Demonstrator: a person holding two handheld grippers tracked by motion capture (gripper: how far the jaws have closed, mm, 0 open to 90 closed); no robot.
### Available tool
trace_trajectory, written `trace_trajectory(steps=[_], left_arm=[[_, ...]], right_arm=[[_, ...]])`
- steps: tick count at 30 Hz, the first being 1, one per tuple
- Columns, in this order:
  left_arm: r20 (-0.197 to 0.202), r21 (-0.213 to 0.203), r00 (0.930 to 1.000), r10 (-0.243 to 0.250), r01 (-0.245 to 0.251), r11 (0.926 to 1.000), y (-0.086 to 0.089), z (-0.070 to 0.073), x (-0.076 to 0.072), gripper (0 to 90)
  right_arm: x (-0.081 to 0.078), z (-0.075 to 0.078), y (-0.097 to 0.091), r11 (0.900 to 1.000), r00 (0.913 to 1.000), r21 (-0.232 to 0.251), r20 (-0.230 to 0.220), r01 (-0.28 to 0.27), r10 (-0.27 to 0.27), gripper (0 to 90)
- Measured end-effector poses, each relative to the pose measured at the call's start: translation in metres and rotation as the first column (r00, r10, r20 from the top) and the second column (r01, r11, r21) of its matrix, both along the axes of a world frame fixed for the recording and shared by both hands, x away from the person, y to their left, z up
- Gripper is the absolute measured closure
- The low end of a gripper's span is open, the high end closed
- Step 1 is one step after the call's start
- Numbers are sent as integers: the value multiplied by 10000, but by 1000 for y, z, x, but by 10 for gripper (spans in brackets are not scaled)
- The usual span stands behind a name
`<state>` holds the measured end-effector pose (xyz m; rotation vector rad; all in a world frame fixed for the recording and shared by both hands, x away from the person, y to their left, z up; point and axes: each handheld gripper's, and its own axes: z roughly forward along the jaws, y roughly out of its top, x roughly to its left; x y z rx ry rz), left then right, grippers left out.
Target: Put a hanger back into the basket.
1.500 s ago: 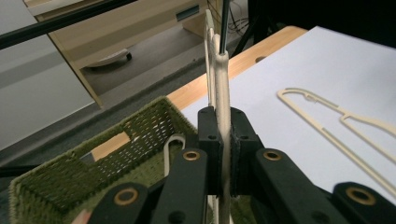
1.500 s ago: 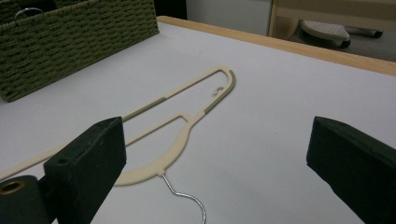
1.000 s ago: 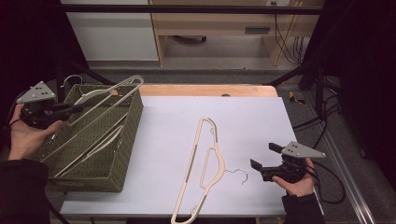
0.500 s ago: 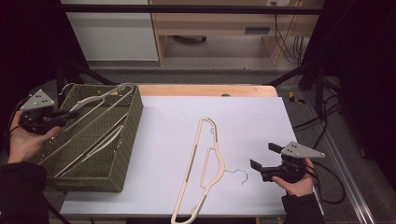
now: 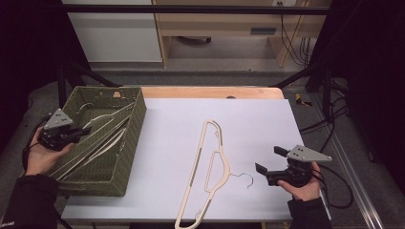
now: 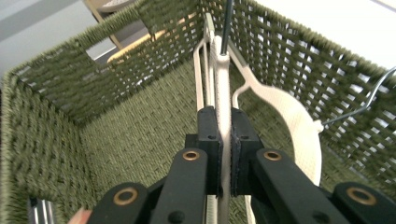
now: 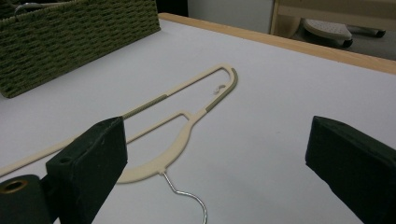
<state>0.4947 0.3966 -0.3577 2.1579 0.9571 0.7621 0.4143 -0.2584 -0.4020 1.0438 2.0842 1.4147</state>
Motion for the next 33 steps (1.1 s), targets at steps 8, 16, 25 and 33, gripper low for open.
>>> trace_trajectory(steps=[8, 16, 25, 33], left_arm=[[-587, -452, 9981, -165, 138, 9989, -2, -11, -1, 832], [-1329, -485, 9898, -508, 447, 9978, -14, -18, -5, 782], [-2055, -200, 9766, -639, 611, 9979, -18, -29, -6, 740], [-2033, -162, 9758, -800, 783, 9968, -21, -28, -8, 617]], right_arm=[[0, 0, 0, 10000, 10000, 30, -11, -18, 18, 67], [-1, 0, 1, 10000, 10000, 30, 2, -66, 66, 69], [0, -1, 2, 9999, 9999, 2, -45, -107, 107, 70], [-1, -1, 2, 9999, 9999, 21, -38, -129, 129, 74]])
